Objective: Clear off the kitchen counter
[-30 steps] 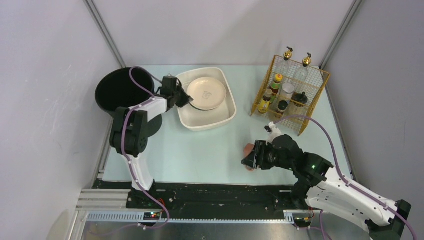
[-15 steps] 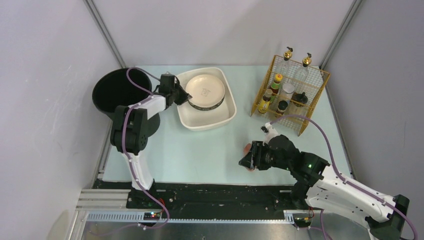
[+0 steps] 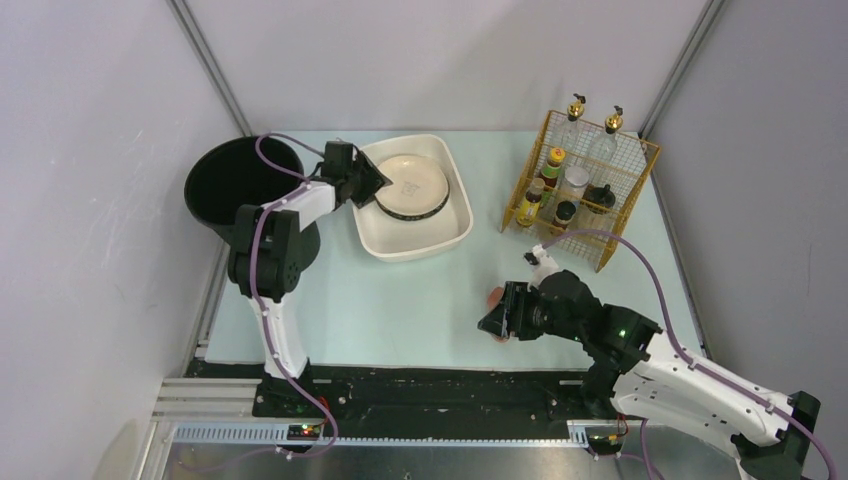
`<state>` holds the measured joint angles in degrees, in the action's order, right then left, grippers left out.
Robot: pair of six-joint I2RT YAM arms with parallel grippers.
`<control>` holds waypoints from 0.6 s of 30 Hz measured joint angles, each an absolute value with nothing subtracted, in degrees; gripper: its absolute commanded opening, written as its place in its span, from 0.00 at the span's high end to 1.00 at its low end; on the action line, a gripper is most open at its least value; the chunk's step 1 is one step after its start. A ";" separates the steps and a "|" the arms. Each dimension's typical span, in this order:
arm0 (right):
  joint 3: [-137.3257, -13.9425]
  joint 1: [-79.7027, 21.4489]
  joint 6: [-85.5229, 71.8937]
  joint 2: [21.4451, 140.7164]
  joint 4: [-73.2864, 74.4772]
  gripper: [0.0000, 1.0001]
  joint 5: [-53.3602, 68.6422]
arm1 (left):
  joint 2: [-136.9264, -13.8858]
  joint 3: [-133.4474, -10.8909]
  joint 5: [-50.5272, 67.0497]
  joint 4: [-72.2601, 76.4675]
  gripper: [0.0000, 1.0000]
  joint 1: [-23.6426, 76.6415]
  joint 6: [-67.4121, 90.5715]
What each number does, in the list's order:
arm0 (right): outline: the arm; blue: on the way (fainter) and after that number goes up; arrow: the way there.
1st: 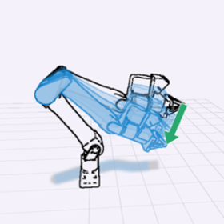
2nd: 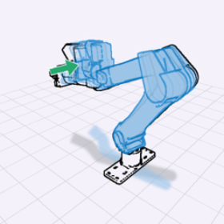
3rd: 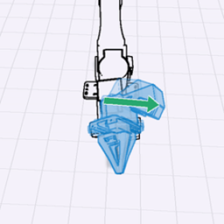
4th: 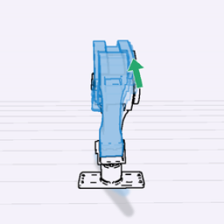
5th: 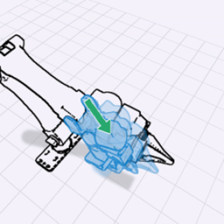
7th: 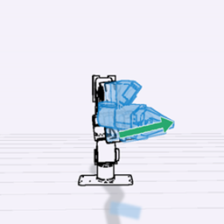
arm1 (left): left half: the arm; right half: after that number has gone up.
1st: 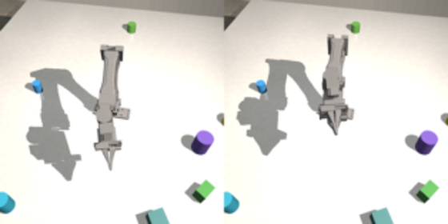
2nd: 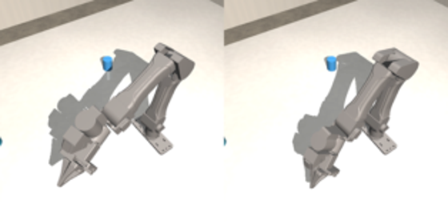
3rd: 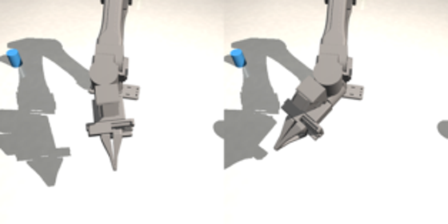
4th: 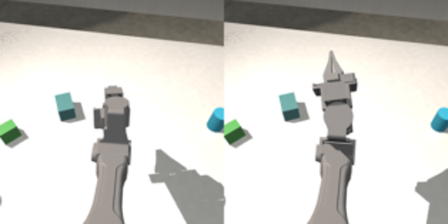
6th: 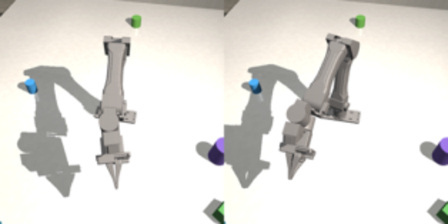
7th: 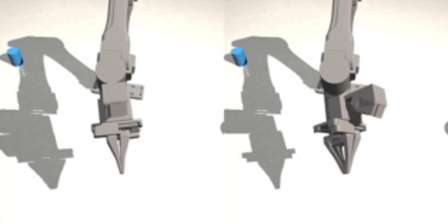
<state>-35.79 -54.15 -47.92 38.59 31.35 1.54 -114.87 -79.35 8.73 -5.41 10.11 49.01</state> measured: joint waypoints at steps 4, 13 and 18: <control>-35.79 -54.15 -47.92 38.09 31.59 0.40 1.37 | -114.72 -79.35 8.91 -7.27 0.37 10.11 48.58; -35.79 -49.08 -47.77 36.23 36.23 0.34 -0.36 | -111.53 -79.26 11.11 -12.91 0.23 10.17 45.78; -35.79 -43.53 -47.75 34.74 40.88 0.33 -0.71 | -107.26 -77.41 12.43 -15.73 0.16 10.17 43.88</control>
<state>-35.79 -43.53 -47.75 34.74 40.88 -0.71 -107.26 -77.41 12.43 -15.73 10.17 43.88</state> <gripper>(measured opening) 0.659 0.826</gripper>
